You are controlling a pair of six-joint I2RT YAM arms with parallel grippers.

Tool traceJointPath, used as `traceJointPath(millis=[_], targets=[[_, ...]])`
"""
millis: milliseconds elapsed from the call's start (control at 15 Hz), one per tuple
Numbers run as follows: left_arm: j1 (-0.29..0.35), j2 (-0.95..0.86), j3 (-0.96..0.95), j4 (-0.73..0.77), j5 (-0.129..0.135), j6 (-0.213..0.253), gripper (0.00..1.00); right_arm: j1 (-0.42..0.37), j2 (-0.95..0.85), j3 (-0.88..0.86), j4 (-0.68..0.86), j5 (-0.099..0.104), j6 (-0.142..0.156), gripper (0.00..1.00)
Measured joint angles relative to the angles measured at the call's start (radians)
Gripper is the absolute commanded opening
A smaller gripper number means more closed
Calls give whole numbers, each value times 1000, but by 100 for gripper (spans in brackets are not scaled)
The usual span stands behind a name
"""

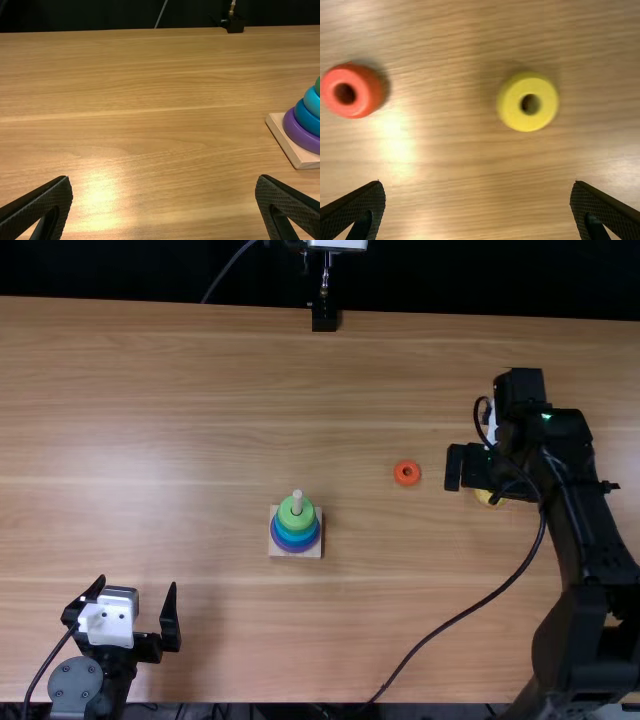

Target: Build the Hanoi tower: stack the rings onto the peg from bottom to top in this color order: purple, dark blue, light blue, dark green, light green, yellow, orange.

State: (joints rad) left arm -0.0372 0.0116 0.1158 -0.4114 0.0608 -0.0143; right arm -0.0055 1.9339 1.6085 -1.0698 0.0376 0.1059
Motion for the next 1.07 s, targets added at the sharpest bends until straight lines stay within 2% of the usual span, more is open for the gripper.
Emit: traceJointPath(millis=[267, 600, 867, 1067], targets=[[0, 0, 0, 0, 0, 0, 100, -57, 5, 0, 8, 0, -3, 100], [0, 0, 0, 0, 0, 0, 100, -98, 96, 1, 51, -5, -3, 100], [0, 0, 0, 0, 0, 0, 100, -120, 97, 1, 114, -48, -3, 100], [0, 0, 0, 0, 0, 1, 100, -120, 146, 1, 122, -56, -3, 100]])
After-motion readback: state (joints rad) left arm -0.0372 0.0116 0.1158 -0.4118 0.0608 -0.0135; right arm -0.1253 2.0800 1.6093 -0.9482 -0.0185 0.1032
